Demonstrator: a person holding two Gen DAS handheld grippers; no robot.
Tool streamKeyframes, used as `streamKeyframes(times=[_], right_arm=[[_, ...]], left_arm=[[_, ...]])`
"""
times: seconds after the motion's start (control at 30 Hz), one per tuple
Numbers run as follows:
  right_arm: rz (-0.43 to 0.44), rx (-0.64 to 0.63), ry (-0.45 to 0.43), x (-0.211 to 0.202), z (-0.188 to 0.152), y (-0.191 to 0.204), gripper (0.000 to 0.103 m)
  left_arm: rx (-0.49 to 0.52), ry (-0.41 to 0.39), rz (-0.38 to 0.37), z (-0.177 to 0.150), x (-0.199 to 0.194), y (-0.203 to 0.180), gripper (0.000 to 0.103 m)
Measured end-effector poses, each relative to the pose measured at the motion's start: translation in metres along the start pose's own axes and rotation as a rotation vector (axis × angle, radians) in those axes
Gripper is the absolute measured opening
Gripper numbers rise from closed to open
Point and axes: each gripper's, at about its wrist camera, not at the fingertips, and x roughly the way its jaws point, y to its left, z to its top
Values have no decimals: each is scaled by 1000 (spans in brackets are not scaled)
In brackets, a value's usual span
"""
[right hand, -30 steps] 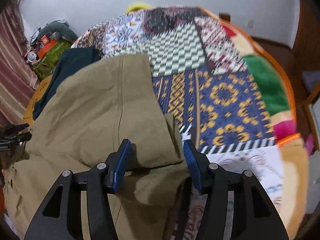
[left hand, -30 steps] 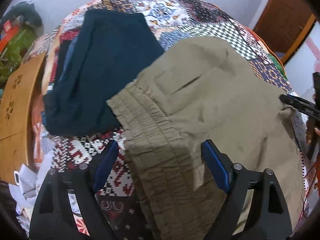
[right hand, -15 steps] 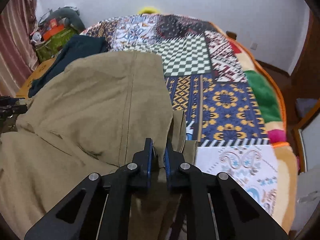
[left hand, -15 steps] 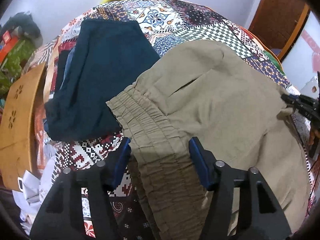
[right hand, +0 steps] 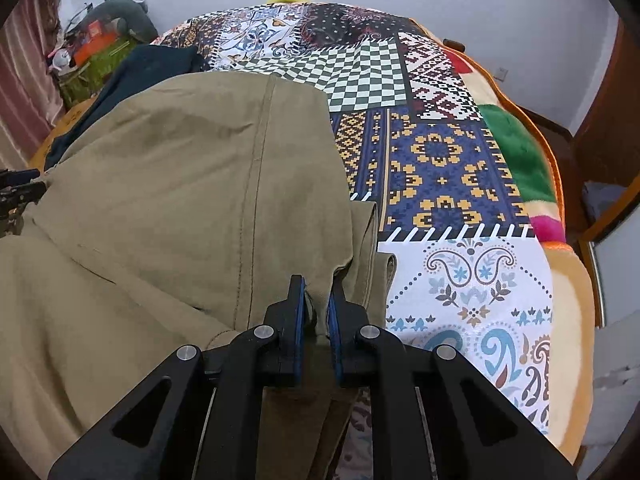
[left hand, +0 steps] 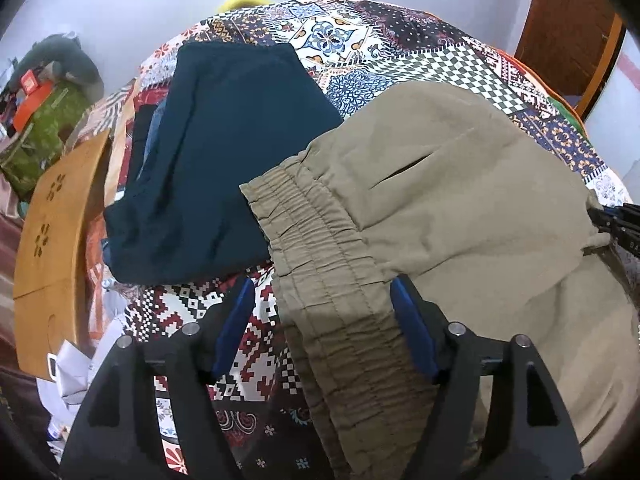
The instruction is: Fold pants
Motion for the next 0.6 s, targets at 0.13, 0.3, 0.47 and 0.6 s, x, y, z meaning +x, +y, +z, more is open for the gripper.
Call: streamKeyframes(times=[0.13,0.3,0.47,0.6], right_arm=[[3,1,13,-5,5,0,13],[12,30,-17,-22,16,-4,15],[39,36,-104,-47,36,-4,18],[64,33,-174,-57,58,-1,38]], left_arm=[[2,1,-27,0,-8,2,72],[22,-40,8,4,-29,3,72],[-15,-85,-3,17,-45,20,75],[-64,-94,4,30,-41,36,77]])
